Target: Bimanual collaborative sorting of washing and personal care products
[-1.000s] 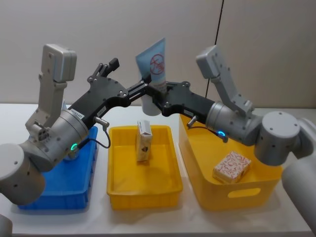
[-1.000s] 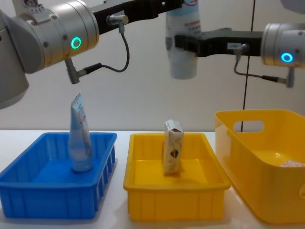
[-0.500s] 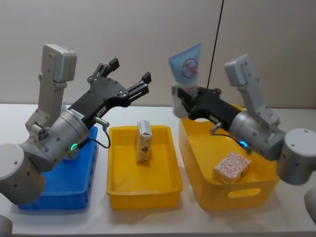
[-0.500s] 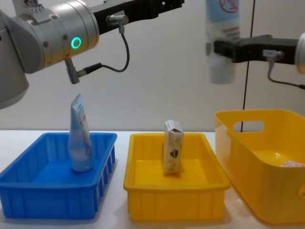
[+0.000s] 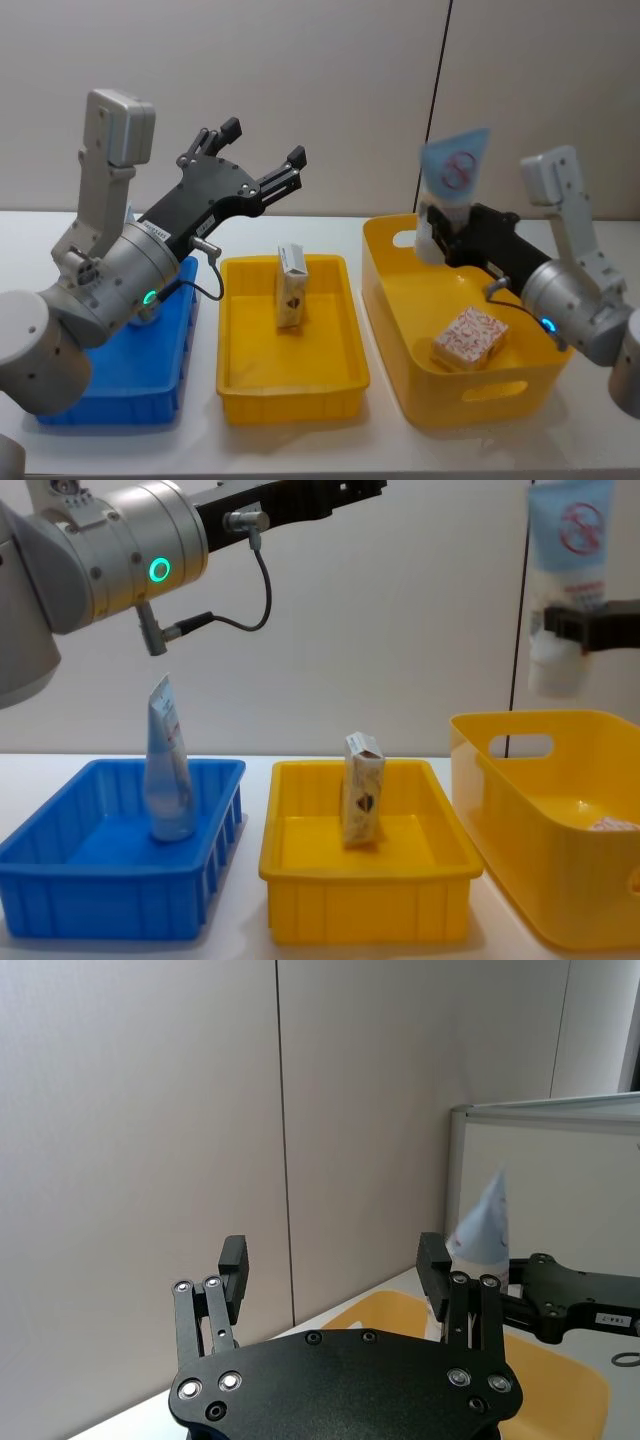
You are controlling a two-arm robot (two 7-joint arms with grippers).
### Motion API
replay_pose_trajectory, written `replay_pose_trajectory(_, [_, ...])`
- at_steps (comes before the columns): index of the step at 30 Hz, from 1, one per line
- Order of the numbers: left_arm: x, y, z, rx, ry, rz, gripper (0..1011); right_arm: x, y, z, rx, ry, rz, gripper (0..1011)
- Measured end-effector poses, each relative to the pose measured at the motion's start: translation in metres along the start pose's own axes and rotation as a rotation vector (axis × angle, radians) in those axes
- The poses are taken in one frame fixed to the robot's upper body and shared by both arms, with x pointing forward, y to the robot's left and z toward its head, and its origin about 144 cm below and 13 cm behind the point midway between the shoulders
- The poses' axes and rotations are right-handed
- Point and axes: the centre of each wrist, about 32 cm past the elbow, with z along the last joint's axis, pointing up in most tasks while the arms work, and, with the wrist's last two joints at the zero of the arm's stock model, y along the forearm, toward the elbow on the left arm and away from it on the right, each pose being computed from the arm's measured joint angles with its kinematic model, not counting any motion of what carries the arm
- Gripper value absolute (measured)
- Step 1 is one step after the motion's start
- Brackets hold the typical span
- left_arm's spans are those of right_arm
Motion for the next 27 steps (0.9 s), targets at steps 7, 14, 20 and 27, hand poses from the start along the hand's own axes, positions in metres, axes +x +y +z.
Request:
replay_pose_trajectory(7, [0.0,0.0,0.0,0.0,0.0,0.0,1001,0.007,-0.009,-0.01,-0.013,0.012,-0.021,489])
replay_pose_trajectory(14, [0.0,0.0,0.0,0.0,0.0,0.0,1002,0.013,-0.013,-0.019,-0.009,0.022,-0.011,723])
replay_pose_trajectory(20, [0.0,0.0,0.0,0.0,0.0,0.0,1002,0.017,-0.015,-0.024,-0.001,0.027,-0.004,906])
replay_pose_trajectory(27, [0.0,0.0,0.0,0.0,0.0,0.0,1001,0.02,-0.017,-0.027,0.004,0.029,0.001,1004])
